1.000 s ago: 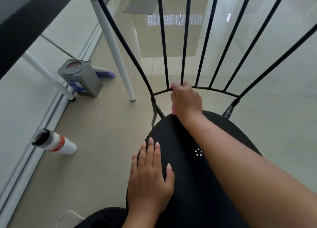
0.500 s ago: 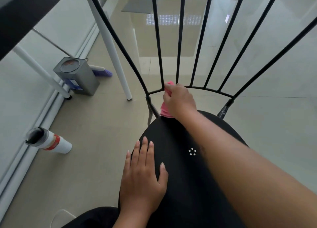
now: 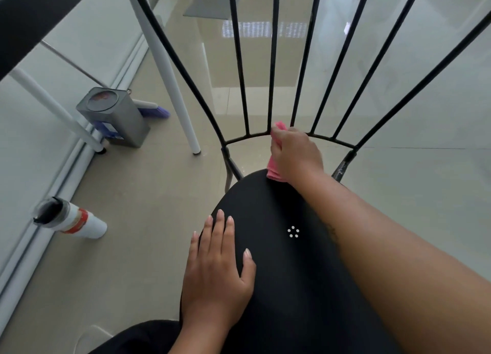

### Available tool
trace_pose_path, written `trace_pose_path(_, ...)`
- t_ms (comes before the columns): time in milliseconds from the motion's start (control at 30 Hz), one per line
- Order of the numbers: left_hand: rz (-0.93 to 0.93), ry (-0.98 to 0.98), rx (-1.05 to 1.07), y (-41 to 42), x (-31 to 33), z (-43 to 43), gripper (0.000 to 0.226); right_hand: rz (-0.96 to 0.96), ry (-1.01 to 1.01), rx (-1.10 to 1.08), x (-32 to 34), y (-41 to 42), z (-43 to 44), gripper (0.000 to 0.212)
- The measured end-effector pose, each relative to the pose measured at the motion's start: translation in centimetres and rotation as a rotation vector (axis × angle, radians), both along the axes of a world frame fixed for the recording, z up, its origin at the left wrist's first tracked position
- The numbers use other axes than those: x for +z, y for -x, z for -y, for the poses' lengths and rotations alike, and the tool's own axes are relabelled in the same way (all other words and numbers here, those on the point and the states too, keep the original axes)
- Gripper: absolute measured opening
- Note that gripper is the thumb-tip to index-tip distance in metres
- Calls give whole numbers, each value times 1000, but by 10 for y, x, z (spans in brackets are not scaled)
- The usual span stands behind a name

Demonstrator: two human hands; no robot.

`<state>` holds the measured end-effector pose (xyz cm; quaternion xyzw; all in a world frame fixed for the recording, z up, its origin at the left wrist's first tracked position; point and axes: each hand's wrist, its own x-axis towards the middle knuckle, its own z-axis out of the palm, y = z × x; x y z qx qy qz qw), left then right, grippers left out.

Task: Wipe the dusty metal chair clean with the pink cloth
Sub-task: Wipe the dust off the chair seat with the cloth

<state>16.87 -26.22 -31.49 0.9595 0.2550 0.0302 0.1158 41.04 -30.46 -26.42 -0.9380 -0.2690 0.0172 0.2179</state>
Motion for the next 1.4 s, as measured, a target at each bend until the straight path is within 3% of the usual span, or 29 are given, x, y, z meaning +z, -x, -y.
trace_pose_path(67, 5, 3, -1, 0, 2, -1, 66, 53, 16, 50, 10, -3, 23, 37)
trace_pose_path(133, 4, 2, -3, 0, 1, -1, 66, 146, -81, -59, 13, -11, 42, 33)
trace_pose_path(267, -3, -5, -13, 0, -1, -1, 66, 67, -82, -211, -1, -19, 22, 26)
trace_pose_path(467, -12, -4, -18, 0, -1, -2, 66, 76, 89, -25, 8, -29, 48, 32)
trace_pose_path(600, 9, -4, -29, 0, -4, -2, 63, 218, -59, -145, 7, -26, 35, 35)
trace_pose_path(733, 36, -4, -54, -1, -4, -2, 59, 61, -110, -291, -7, -16, 14, 25)
trace_pose_path(867, -21, -28, -105, 0, 0, -1, 57, 100, 49, -108, 0, -25, 31, 25)
trace_pose_path(1067, -84, -92, -132, -10, 0, -5, 57, 8, 214, 91, -4, -6, 65, 34)
trace_pose_path(1200, -11, -33, -77, -40, 4, -6, 58, 81, -128, -159, -15, 9, 105, 30)
trace_pose_path(1333, -34, -36, -55, -46, 1, 1, 66, 229, -250, -184, 2, -11, 93, 26)
trace_pose_path(1400, -32, -37, -57, -44, 2, 1, 65, 191, -214, -261, 8, -21, 67, 20)
